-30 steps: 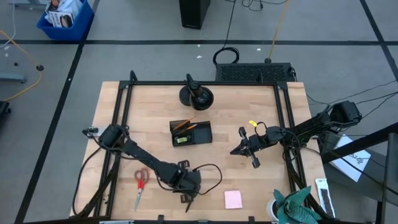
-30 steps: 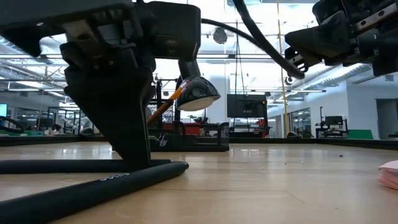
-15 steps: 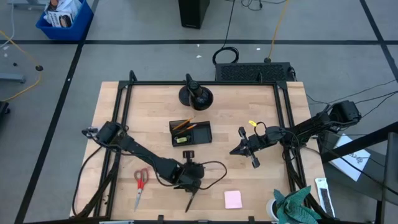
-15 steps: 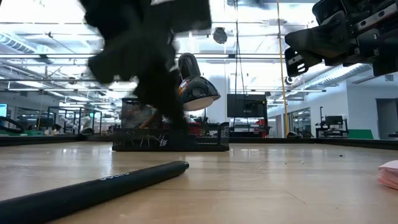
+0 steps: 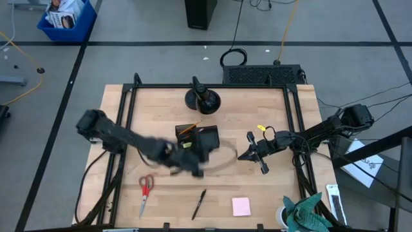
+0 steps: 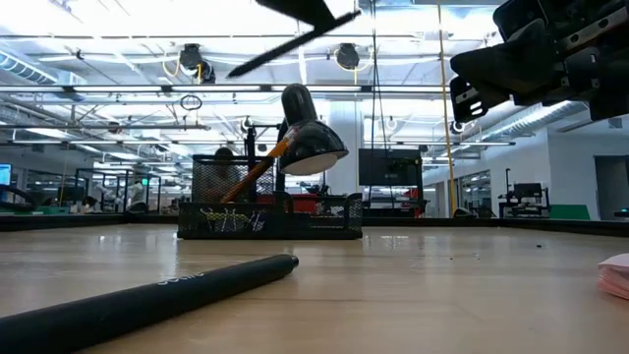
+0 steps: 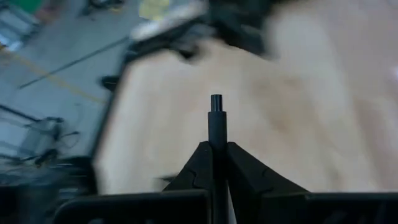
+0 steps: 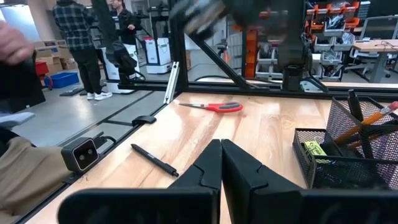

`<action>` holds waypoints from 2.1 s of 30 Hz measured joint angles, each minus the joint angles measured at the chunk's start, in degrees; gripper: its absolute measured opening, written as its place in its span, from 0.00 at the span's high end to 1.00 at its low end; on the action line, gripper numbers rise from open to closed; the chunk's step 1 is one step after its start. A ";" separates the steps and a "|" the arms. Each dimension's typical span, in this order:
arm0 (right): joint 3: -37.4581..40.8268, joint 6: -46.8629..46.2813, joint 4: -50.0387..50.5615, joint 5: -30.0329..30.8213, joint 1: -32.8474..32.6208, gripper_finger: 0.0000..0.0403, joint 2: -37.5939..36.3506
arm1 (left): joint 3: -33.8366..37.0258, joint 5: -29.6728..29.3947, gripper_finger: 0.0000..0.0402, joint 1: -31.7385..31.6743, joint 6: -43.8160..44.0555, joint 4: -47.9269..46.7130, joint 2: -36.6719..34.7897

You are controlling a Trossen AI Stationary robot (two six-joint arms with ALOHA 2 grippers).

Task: Pick and place office supplies into organizer
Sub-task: Put the black pen into the black desk organizer

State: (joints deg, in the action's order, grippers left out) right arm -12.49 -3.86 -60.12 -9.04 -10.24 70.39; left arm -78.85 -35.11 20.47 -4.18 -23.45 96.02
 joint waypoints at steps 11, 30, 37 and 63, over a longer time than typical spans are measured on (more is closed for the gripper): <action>0.00 -1.38 0.42 -0.02 0.00 1.00 0.00 | 20.36 23.62 0.95 -16.42 -4.92 29.79 -16.63; 0.00 -1.09 -1.30 0.11 0.00 1.00 0.01 | 46.62 35.31 0.96 -28.31 -1.69 61.51 -18.72; 0.00 -1.05 -1.35 0.26 0.00 1.00 0.02 | 46.60 36.76 0.97 -29.86 -2.56 61.03 -18.01; 0.00 -2.44 -0.93 0.02 0.00 1.00 0.02 | 47.07 37.90 0.96 -29.61 0.30 72.84 -7.71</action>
State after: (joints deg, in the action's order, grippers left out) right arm -12.49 -6.30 -61.06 -9.02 -10.24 70.41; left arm -31.78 2.79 -9.14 -3.89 49.40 88.31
